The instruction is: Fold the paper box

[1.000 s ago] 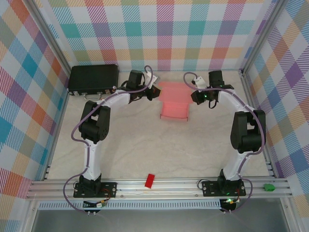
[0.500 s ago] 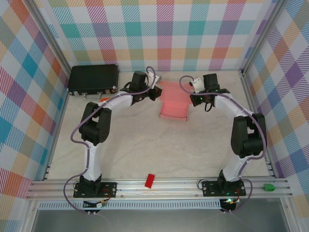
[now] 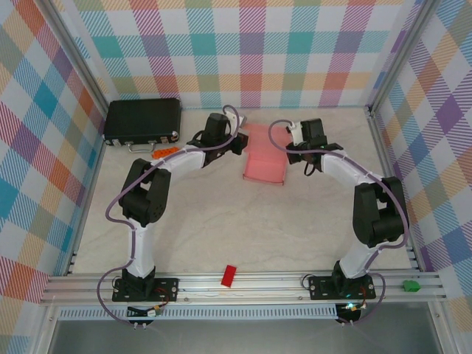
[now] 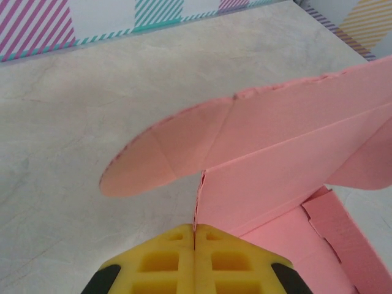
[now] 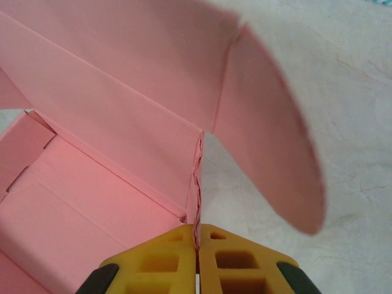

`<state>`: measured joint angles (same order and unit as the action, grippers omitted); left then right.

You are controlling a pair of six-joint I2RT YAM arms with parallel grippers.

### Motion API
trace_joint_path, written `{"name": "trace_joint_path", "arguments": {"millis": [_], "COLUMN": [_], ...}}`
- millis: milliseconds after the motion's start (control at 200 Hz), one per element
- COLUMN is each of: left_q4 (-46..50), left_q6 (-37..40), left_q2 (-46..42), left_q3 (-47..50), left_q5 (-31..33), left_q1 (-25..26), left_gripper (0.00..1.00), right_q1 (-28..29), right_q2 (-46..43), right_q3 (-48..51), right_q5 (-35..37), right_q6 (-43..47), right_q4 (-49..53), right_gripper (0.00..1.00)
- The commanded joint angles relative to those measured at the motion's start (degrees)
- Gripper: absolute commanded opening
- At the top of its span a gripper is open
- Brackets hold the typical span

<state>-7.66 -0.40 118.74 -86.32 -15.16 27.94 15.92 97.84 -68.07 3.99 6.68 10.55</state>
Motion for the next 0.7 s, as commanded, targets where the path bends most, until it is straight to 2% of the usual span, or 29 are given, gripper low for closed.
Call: {"name": "trace_joint_path", "arguments": {"millis": [0,210,695], "left_q4": [-4.01,-7.66,-14.00], "left_q6": [-4.18,-7.09,-10.27], "left_q2": [-2.90,-3.76,-5.03], "left_q3": [2.01,4.71,10.21], "left_q5": [3.55,6.29,8.23], "left_q1": [1.05,1.76,2.55], "left_gripper": [0.00,0.00,0.00], "right_q1": [0.99,3.01,6.56], "right_q2": [-1.82,-1.82,-1.89], "right_q3": [1.54,3.56,6.30], "right_q5": [3.27,8.19,16.25], "right_q6": [-6.59,-9.47,-15.16], "right_q4": [-4.28,-8.21,-11.70], "right_gripper": [0.10,0.09,0.09]}}
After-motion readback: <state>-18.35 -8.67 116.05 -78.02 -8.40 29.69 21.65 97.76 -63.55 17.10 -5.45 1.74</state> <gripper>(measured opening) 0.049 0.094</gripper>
